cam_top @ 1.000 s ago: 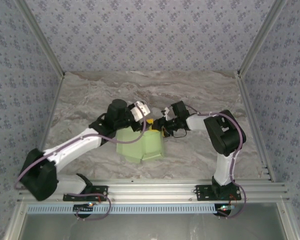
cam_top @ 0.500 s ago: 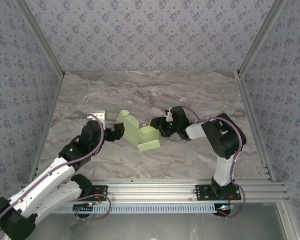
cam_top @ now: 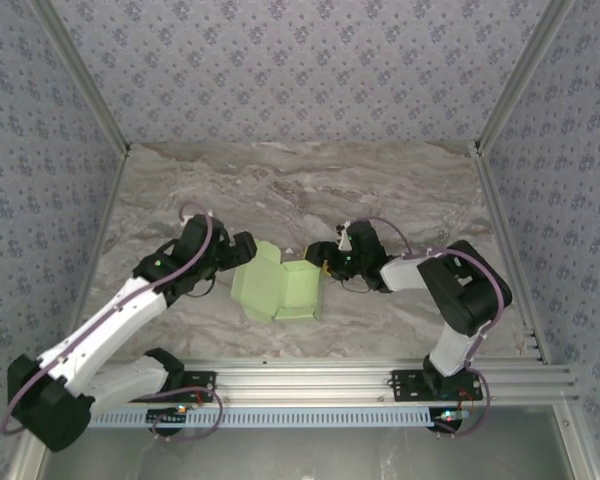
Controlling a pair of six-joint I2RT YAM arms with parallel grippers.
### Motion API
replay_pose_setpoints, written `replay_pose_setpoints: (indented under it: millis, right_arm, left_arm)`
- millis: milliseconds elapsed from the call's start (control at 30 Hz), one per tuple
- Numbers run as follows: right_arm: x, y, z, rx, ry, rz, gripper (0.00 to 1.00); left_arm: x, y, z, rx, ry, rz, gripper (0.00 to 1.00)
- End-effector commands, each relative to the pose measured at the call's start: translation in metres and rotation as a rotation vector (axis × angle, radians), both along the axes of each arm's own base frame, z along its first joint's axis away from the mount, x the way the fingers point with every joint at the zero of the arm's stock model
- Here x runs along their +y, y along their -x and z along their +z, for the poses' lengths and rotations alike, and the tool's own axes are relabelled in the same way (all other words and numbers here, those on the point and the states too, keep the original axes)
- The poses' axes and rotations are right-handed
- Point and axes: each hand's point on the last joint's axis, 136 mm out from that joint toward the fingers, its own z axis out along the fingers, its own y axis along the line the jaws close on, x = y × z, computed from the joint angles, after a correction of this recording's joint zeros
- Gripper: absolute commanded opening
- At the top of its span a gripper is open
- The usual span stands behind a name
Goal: Fold the paper box
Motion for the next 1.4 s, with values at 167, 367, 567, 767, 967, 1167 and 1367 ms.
replay_pose_setpoints:
  millis: [167,367,567,767,967,1167,1367]
  right_arm:
    - [-0.049,-0.002,0.008,-0.053,0.141,-0.067,0.66]
    - [-0.082,-0.004,0.019,-0.084,0.205,-0.115,0.67]
    - [-0.114,-0.007,0.038,-0.137,0.308,-0.183,0.66]
    - [-0.134,-0.007,0.06,-0.192,0.352,-0.22,0.66]
    - [-0.152,-0.006,0.062,-0.163,0.319,-0.275,0.67]
    - [-0.157,-0.003,0.06,-0.151,0.323,-0.272,0.67]
    - [-0.161,-0.004,0.061,-0.143,0.32,-0.283,0.67]
  left_arm:
    - [-0.012,0.01,-0.018,0.137,-0.053,-0.052,0.9]
    - [-0.035,0.013,-0.014,0.109,-0.1,-0.172,0.7]
    - [-0.068,0.014,0.002,0.033,-0.145,-0.359,0.65]
    - [-0.062,0.008,-0.003,0.077,-0.378,-0.448,0.52]
    - [-0.079,0.01,-0.011,0.129,-0.431,-0.496,0.56]
    - [-0.081,0.012,-0.02,0.172,-0.53,-0.467,0.46]
    - [-0.09,0.004,-0.01,0.158,-0.598,-0.507,0.2]
